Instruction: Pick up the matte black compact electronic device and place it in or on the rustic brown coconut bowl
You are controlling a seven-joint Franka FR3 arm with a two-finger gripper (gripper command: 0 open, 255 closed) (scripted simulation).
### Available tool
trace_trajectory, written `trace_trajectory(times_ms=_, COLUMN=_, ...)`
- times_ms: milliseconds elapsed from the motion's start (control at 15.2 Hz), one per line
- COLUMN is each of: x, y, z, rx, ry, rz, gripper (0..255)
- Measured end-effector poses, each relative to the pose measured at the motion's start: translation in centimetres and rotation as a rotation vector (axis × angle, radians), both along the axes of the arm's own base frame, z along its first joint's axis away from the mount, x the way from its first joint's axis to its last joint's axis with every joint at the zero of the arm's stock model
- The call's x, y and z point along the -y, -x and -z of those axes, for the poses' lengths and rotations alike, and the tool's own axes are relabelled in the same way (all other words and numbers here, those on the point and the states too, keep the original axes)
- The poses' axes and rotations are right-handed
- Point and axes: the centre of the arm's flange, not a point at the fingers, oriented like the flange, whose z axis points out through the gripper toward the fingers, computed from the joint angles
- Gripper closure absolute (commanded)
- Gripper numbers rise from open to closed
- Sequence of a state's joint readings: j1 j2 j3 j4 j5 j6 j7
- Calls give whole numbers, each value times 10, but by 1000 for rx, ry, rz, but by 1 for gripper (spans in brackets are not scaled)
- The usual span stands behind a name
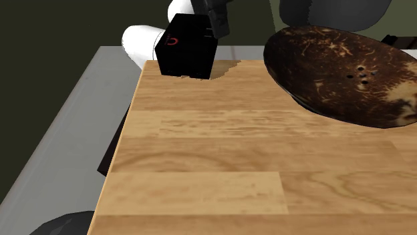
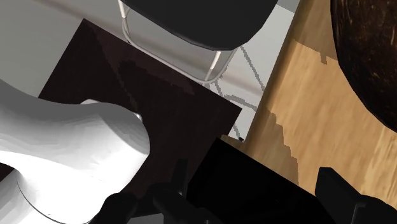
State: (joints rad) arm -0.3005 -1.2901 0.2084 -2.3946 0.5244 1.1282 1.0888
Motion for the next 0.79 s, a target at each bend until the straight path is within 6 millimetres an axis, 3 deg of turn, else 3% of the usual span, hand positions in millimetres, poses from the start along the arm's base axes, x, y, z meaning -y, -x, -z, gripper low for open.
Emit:
trace_trajectory(times_ms=198, x=0, y=0, z=0, rx=0, ry=0, rz=0, gripper=0)
trace_trajectory(times_ms=264, x=0, y=0, z=0, rx=0, ry=0, rz=0, gripper=255)
trace_trajectory(times_ms=792, x=-1, y=0, z=0, rx=1, ry=-1, rz=-1, gripper=255)
